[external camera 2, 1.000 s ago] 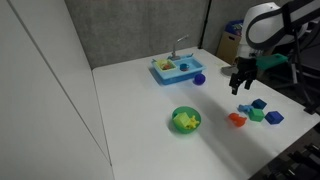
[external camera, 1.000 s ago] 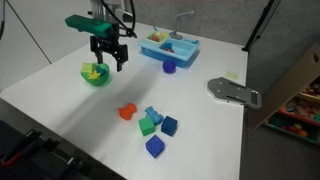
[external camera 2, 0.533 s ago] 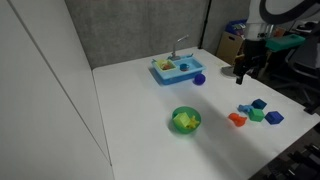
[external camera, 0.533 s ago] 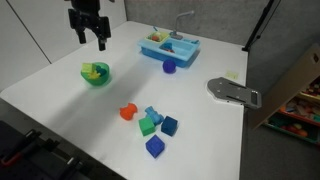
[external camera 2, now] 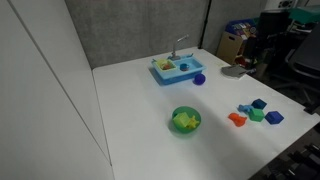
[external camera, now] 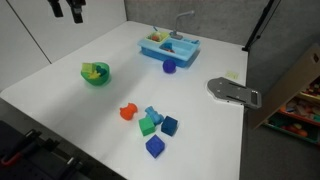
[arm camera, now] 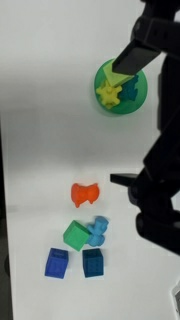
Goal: Remove the orange toy from the bowl and put it on the table
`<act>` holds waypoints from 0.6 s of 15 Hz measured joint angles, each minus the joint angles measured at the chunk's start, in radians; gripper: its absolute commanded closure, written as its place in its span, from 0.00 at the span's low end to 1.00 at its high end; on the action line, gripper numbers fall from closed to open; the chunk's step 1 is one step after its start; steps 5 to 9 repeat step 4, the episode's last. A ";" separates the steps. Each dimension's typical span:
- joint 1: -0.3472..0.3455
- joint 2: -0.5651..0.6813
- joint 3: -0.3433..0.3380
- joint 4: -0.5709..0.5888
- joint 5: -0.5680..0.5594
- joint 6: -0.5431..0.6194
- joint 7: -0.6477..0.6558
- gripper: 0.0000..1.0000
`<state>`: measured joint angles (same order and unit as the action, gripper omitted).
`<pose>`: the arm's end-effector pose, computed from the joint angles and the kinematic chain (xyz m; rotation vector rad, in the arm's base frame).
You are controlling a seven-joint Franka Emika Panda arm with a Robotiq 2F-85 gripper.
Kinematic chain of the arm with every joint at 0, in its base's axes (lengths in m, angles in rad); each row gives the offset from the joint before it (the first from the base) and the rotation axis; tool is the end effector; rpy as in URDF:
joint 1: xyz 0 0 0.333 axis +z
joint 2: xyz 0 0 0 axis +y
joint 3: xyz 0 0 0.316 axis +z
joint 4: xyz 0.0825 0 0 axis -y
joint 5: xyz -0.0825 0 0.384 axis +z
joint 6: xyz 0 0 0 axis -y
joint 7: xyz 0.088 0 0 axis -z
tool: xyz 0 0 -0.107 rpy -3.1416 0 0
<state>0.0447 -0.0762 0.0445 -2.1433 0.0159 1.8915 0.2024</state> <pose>0.5010 0.0462 0.4233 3.1096 -0.1867 -0.2740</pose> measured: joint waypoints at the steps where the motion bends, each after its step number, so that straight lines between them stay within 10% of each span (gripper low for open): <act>1: 0.000 -0.019 0.005 -0.002 0.000 -0.007 0.012 0.00; 9: 0.000 -0.049 0.011 -0.007 0.000 -0.015 0.025 0.00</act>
